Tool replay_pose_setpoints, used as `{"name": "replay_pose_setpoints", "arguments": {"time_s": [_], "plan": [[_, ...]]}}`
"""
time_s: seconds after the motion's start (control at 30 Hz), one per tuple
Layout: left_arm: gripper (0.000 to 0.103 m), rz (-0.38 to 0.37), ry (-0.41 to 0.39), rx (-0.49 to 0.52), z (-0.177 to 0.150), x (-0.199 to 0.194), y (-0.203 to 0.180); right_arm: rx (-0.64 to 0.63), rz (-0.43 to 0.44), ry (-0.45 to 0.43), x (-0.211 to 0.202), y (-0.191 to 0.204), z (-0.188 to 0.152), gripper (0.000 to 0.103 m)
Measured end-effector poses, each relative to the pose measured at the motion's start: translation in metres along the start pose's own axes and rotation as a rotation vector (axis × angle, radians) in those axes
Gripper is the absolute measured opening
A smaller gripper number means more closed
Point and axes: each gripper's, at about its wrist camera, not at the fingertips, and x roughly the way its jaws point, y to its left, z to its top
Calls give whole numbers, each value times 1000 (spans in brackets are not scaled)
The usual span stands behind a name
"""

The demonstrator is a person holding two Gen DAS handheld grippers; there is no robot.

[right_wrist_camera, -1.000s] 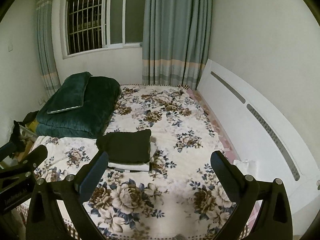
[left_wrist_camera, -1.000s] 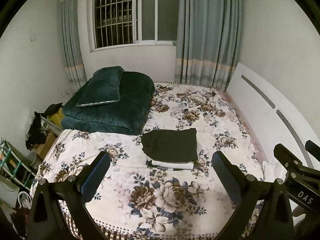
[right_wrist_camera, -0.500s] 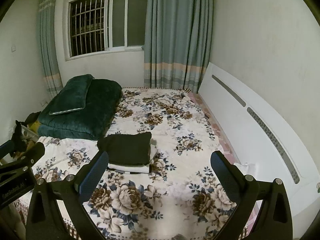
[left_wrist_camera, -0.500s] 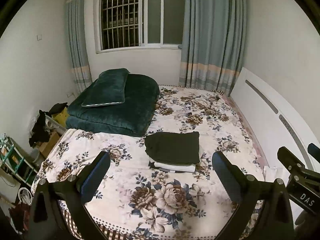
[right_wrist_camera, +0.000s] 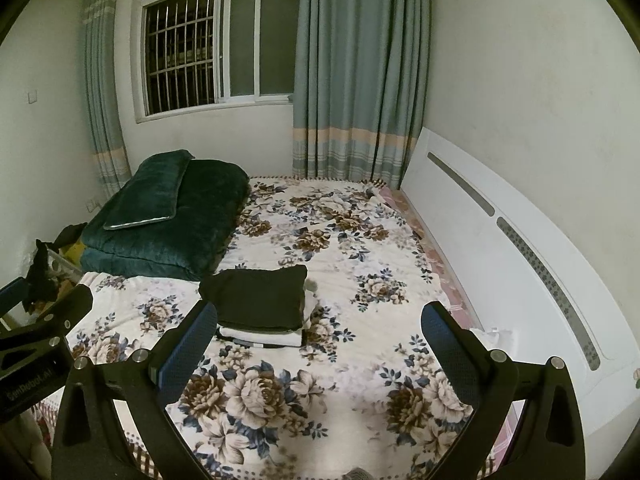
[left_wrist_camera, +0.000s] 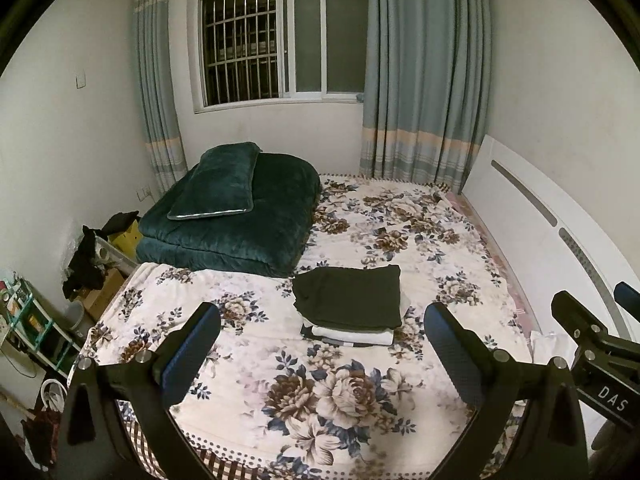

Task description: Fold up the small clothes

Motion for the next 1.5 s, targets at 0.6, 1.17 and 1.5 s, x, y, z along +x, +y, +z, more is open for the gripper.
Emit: {"name": "replay_pose_setpoints", "arguments": {"time_s": [0.6, 1.17, 1.5], "plan": [[103, 3, -4, 2, 3, -2, 3, 6, 7, -2, -3, 3, -1, 103], [103, 13, -7, 4, 3, -4, 8, 12, 5, -2, -7, 7, -8, 103], [103, 22, -14, 7, 6, -4, 13, 16, 1, -2, -9, 6, -11, 103]]}}
